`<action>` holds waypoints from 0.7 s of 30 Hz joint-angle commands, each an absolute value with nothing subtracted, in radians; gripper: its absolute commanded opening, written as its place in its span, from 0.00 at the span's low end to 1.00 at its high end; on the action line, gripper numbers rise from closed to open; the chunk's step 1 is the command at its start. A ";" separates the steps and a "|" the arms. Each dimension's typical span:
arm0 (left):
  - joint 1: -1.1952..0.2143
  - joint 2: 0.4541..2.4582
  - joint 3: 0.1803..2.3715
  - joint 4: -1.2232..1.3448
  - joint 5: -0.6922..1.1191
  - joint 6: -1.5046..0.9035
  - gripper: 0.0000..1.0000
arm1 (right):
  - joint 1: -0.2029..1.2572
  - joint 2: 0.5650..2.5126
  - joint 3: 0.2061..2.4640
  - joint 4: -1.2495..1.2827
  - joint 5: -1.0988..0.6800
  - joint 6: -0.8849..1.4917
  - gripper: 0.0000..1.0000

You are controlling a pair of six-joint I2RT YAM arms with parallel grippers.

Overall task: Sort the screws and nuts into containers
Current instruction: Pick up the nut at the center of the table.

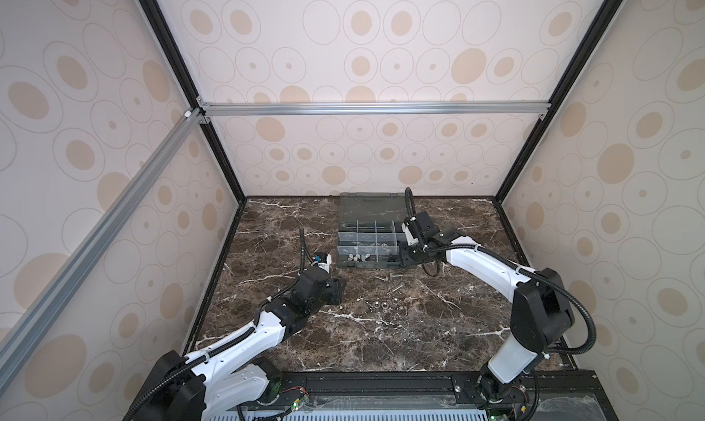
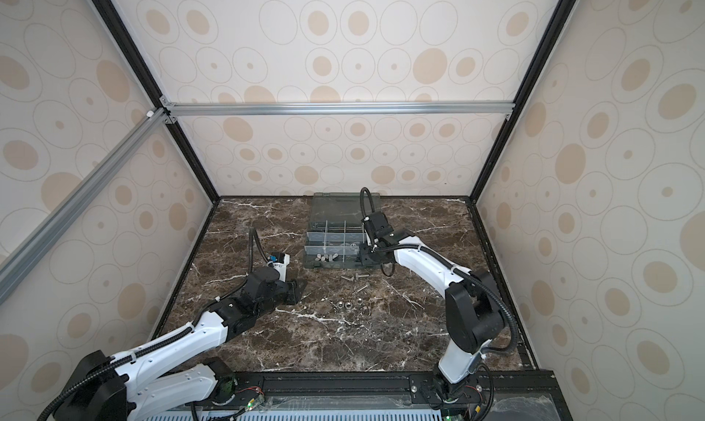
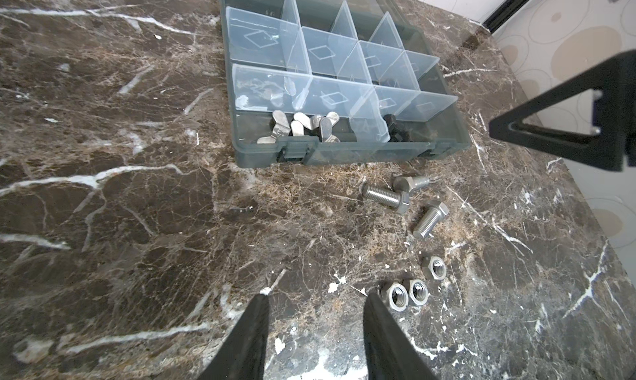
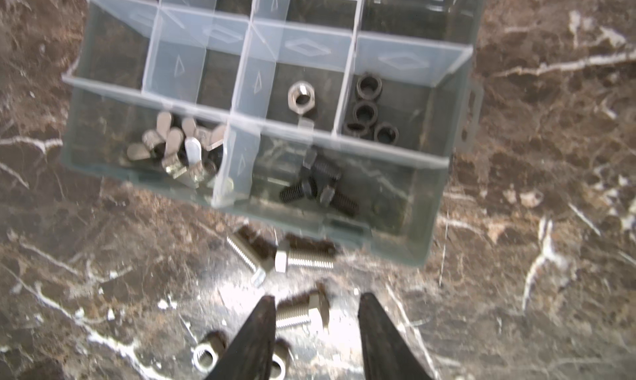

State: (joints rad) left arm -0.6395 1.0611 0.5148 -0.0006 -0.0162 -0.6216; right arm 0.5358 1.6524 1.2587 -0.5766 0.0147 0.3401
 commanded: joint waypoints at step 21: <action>-0.794 1.217 0.619 -0.024 -0.054 -0.565 0.45 | 0.606 1.251 0.869 -0.637 0.091 0.469 0.45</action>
State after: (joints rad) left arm -0.7673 1.1904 0.5610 -0.0051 -0.0288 -0.5861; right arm 0.6010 1.2778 0.8932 -0.6140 0.0780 0.4362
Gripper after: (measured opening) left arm 0.448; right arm 0.448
